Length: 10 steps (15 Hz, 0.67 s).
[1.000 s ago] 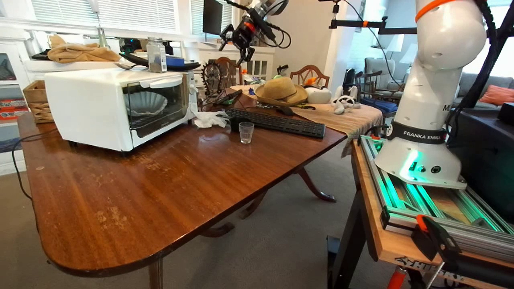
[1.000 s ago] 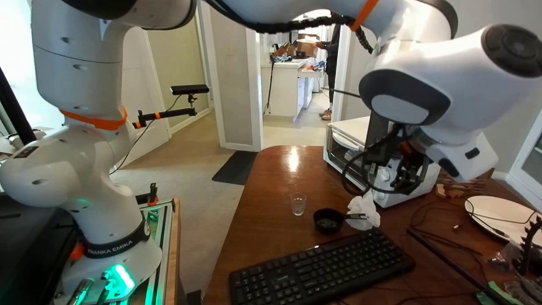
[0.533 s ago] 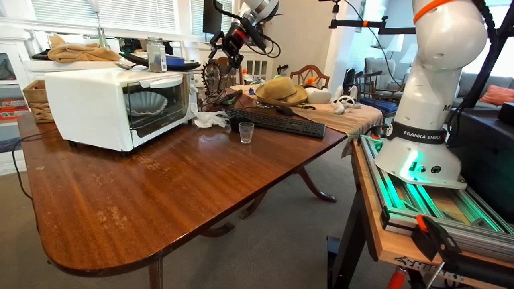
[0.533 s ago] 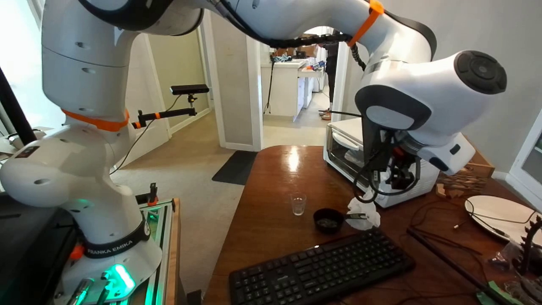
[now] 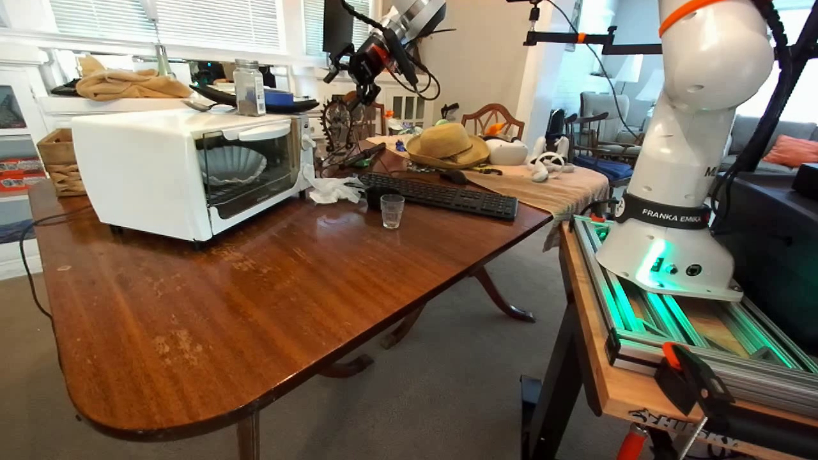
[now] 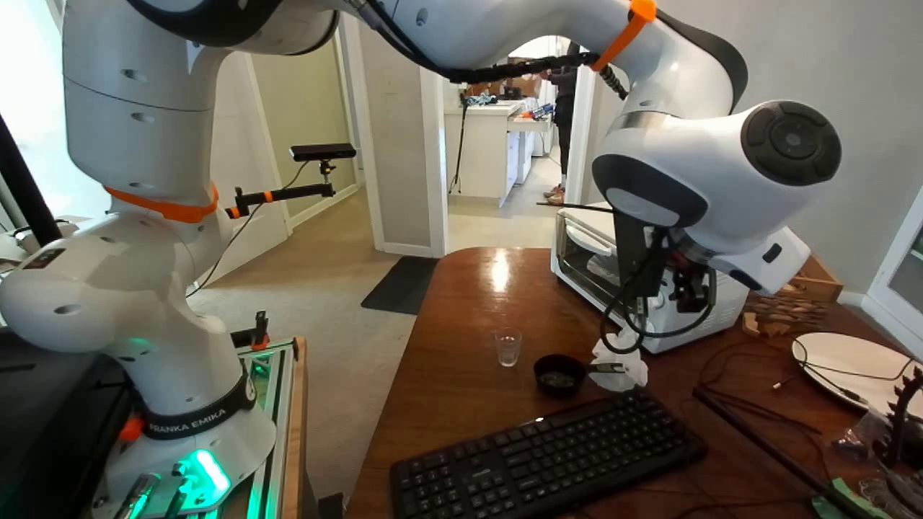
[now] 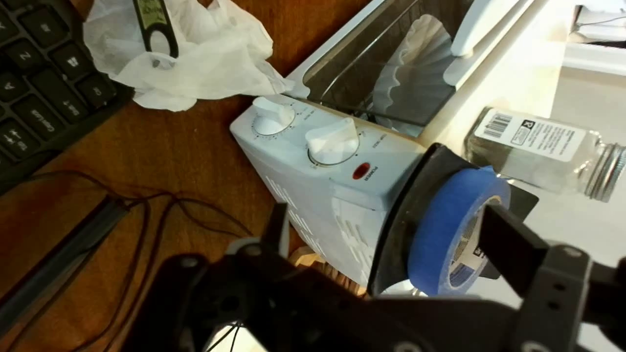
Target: Pick up the black object from the top of the oven and put it on the table
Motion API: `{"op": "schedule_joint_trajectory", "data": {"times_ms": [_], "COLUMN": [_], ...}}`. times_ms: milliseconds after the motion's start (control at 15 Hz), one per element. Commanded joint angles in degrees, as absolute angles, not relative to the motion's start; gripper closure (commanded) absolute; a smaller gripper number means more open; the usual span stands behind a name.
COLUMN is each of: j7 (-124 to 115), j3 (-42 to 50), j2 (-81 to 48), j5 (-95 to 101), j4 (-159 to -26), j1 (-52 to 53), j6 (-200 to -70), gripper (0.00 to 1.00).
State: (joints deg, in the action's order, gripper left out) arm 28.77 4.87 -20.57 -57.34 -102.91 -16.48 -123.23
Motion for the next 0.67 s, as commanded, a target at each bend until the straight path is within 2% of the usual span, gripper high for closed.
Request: {"op": "schedule_joint_trajectory", "data": {"times_ms": [0, 267, 333, 467, 533, 600], "j7": [36.0, 40.4, 40.6, 40.9, 40.8, 40.5], "j3": [4.5, 5.2, 5.4, 5.7, 5.9, 6.0], "j2": [-21.1, -22.9, -23.4, -24.4, -25.1, -25.6], "j5": [-63.7, -65.1, -65.1, -65.0, -64.9, -64.7], "j4": [-104.1, -102.6, -102.1, -101.1, -100.5, -99.8], "j1": [-18.2, -18.4, -18.4, -18.5, -18.5, -18.5], "j6": [-120.7, -115.9, -115.0, -113.1, -112.4, -111.8], "gripper": [0.0, 0.02, 0.1, 0.15, 0.25, 0.3]}}
